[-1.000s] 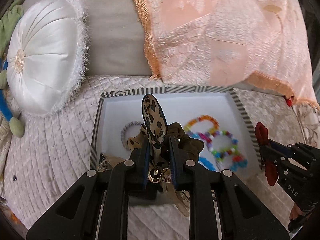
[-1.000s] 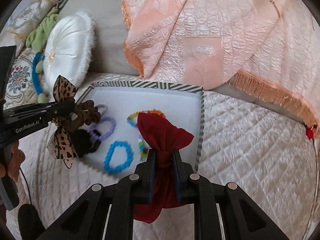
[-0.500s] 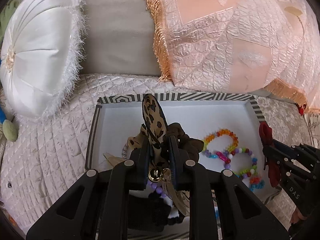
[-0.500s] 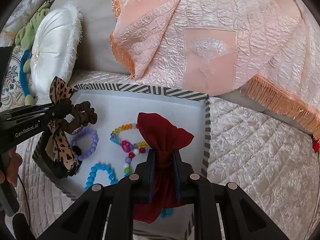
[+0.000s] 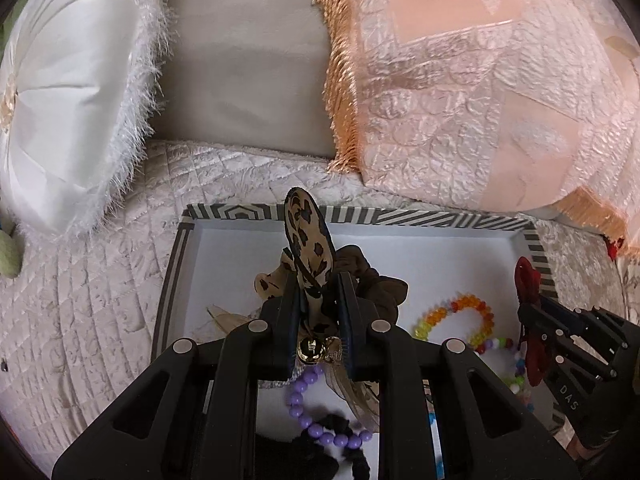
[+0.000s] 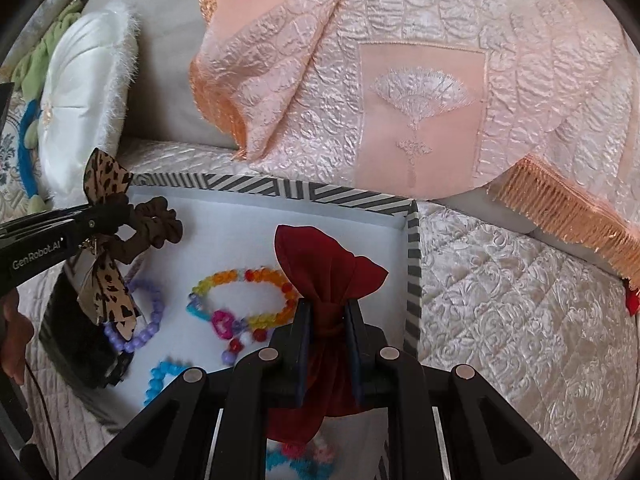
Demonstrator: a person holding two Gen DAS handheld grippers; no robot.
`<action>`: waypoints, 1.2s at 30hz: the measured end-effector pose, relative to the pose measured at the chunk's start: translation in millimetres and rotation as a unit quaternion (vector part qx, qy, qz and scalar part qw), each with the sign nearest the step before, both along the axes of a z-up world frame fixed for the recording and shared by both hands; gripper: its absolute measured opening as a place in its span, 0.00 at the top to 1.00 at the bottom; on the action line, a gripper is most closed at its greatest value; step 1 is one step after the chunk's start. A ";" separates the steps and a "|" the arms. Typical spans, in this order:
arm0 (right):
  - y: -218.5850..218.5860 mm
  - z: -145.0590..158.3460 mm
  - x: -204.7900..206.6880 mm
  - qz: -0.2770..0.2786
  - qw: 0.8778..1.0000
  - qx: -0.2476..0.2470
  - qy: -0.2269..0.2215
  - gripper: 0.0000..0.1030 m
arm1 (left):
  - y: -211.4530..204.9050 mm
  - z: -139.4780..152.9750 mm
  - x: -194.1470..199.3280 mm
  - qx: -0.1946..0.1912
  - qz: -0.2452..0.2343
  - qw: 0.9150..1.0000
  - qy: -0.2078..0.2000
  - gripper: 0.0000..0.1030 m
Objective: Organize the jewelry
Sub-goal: 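Lower the leopard bow into the tray with the left tool while the right lowers the red bow in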
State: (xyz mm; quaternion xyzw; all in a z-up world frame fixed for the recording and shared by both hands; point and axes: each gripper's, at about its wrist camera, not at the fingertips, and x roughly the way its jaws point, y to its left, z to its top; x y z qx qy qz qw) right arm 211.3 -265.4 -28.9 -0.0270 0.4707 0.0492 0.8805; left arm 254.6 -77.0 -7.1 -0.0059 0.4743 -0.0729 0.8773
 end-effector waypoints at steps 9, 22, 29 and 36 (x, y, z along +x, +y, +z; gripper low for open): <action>-4.6 -17.6 11.9 0.002 1.000 0.019 0.012 0.82 | 2.7 -17.1 3.4 0.000 0.004 1.000 0.017 0.64; -5.7 15.8 -39.1 -0.003 0.998 0.065 -0.019 0.55 | 11.0 4.1 -44.0 0.012 -0.008 1.000 -0.015 0.45; 3.6 43.6 -82.7 -0.023 0.995 0.077 -0.055 0.45 | 10.9 21.6 -92.7 0.046 -0.020 0.997 -0.061 0.45; 7.5 64.3 -100.4 -0.036 0.993 0.074 -0.080 0.41 | 13.8 47.2 -125.3 0.045 -0.011 0.994 -0.100 0.45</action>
